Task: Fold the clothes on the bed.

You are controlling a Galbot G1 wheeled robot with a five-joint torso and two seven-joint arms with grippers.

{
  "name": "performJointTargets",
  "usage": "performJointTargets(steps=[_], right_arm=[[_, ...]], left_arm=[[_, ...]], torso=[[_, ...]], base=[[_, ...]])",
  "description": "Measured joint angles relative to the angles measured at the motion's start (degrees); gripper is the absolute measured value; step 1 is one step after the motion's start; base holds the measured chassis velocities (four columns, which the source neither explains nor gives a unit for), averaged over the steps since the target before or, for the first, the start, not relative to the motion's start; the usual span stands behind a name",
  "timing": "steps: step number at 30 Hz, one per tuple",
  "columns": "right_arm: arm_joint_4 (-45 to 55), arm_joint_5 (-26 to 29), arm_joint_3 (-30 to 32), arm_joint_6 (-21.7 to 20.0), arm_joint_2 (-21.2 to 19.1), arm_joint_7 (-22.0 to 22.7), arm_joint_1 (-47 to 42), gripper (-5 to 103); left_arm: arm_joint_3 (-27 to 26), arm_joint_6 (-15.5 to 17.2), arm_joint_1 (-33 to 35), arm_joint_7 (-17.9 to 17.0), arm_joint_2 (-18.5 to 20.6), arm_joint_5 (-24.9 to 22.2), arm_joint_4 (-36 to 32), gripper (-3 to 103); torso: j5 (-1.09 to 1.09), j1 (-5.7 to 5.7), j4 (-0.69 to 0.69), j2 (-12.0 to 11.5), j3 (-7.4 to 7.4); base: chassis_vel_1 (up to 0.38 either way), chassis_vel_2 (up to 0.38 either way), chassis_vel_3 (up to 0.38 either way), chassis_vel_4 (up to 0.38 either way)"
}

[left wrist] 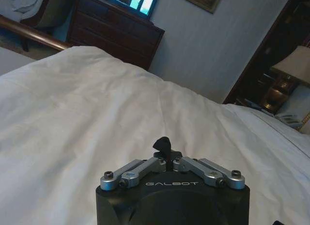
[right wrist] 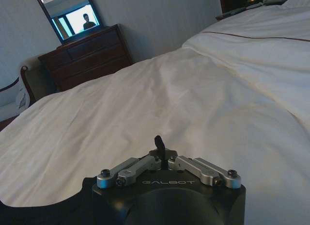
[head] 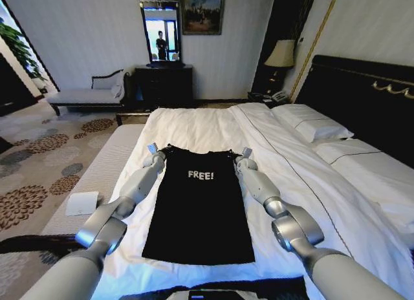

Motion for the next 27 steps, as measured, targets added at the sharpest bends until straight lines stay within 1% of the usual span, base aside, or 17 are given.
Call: performJointTargets(steps=[2,4,8,11,13,14,16,17,19,21,22,25,27], right_arm=[[-0.07,-0.24,-0.06,0.15,-0.01,-0.17,0.00,1],[-0.96,-1.19,-0.18,0.75,0.14,-0.59,0.14,1],[-3.82,-2.43,0.32,2.16,0.93,-1.42,1.58,1],[-4.75,-3.33,0.63,3.07,1.28,-2.11,2.55,1],[-4.80,-3.86,0.38,3.42,1.31,-2.56,2.72,1],[-4.82,-4.35,-0.01,3.75,1.37,-2.99,2.87,1],[-5.05,-5.09,-0.63,4.21,1.60,-3.60,3.20,1],[-5.05,-5.09,-0.63,4.21,1.60,-3.60,3.20,1],[-5.39,-5.63,-0.80,4.60,1.83,-4.06,3.44,1],[-5.86,-6.83,-0.91,5.10,1.84,-4.79,3.61,1],[-5.86,-6.83,-0.91,5.10,1.84,-4.79,3.61,1],[-6.36,-8.03,-1.33,5.62,2.10,-5.53,3.89,1],[-6.76,-8.38,-1.33,5.74,2.66,-5.59,4.24,1]], left_arm=[[-0.03,-0.08,0.34,0.12,0.38,-0.06,-0.51,1],[-0.04,-0.44,0.87,0.39,0.99,-0.03,-0.75,1],[-0.72,-1.27,0.46,0.58,0.25,0.40,0.93,1],[-1.28,-2.81,0.04,0.53,-0.02,0.15,0.99,1],[-1.39,-3.25,0.02,0.41,0.18,-0.21,0.68,1],[-1.43,-3.40,0.03,0.35,0.71,-0.80,0.15,1],[-1.46,-3.42,0.02,0.02,2.29,-2.07,-0.99,1],[-1.46,-3.42,0.02,0.02,2.29,-2.07,-0.99,1],[-1.43,-3.32,0.09,-0.15,3.15,-2.68,-1.72,1],[-1.41,-3.07,0.74,-0.74,3.71,-2.96,-3.19,1],[-1.41,-3.07,0.74,-0.74,3.71,-2.96,-3.19,1],[-1.33,-2.63,2.03,-1.58,5.16,-3.56,-5.92,1],[-1.18,-2.44,2.27,-1.91,5.84,-3.75,-6.55,1]], torso=[[0.00,0.00,-0.01,0.00,0.00],[0.00,0.00,0.03,0.00,0.00],[-0.02,0.00,0.06,0.00,0.00],[-0.01,0.00,0.03,0.00,0.00],[-0.02,0.00,0.01,0.00,0.00],[-0.02,0.00,-0.01,0.00,0.00],[0.00,0.00,0.01,0.00,0.00],[0.00,0.00,0.01,0.00,0.00],[-0.01,0.00,0.06,0.00,0.00],[-0.02,0.00,0.07,0.00,0.00],[-0.02,0.00,0.07,0.00,0.00],[-0.02,0.00,0.01,0.00,0.00],[0.00,0.00,0.01,0.00,0.00]], base=[[0.000,0.000,0.000,0.000],[0.000,0.000,0.000,0.000],[0.000,0.000,0.000,0.000],[0.000,0.000,0.000,0.000],[0.000,0.000,0.000,0.000],[0.000,0.000,0.000,0.000],[0.000,0.000,0.000,0.000],[0.000,0.000,0.000,0.000],[0.000,0.000,0.000,0.000],[0.000,0.000,0.000,0.000],[0.000,0.000,0.000,0.000],[0.000,0.000,0.000,0.000],[0.000,0.000,0.000,0.000]])
